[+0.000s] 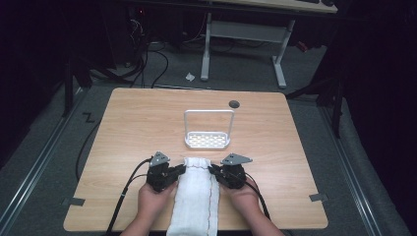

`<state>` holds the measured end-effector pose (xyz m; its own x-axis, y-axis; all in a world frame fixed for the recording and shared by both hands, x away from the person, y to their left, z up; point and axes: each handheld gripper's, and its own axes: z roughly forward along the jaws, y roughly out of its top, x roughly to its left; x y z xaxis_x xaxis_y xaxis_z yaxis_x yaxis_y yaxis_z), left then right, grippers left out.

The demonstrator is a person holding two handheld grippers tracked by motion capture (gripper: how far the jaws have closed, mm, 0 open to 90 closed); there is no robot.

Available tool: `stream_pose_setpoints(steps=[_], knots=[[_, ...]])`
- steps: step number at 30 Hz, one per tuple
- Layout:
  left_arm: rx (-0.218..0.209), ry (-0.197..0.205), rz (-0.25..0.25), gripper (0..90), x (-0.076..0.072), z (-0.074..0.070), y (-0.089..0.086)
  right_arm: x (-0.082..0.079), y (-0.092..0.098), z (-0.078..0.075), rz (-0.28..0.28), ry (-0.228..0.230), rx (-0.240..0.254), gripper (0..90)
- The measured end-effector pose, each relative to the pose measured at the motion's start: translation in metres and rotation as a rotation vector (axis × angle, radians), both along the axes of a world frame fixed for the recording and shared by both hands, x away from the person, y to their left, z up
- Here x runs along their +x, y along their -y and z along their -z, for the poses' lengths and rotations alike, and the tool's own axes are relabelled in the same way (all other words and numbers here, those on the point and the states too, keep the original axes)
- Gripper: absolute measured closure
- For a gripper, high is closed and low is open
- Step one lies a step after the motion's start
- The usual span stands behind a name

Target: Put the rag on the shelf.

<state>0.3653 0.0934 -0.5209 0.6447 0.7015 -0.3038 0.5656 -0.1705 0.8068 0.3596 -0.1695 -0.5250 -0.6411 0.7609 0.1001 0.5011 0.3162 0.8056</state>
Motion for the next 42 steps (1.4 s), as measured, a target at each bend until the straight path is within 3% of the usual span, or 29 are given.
stream_pose_setpoints(steps=[7,21,23,34,36,42], knots=[[-0.021,-0.009,0.011,84.9,-0.001,0.000,-0.001,-0.001,-0.001,0.000,0.003,0.010,-0.010,83.2],[-0.056,0.029,-0.001,85.1,0.001,-0.009,0.000,-0.008,0.000,-0.015,0.012,0.081,-0.002,83.2],[-0.051,0.051,-0.003,85.1,0.001,-0.014,0.001,-0.007,0.001,-0.017,0.012,0.089,0.005,83.2],[-0.121,0.169,-0.010,85.4,0.000,-0.051,-0.001,-0.011,0.007,-0.050,0.036,0.187,0.060,83.3],[-0.131,0.174,-0.006,85.4,-0.001,-0.054,0.000,-0.012,0.009,-0.055,0.042,0.203,0.064,83.2],[-0.145,0.251,-0.003,85.6,-0.005,-0.076,0.003,-0.014,0.012,-0.080,0.044,0.266,0.080,83.3]])
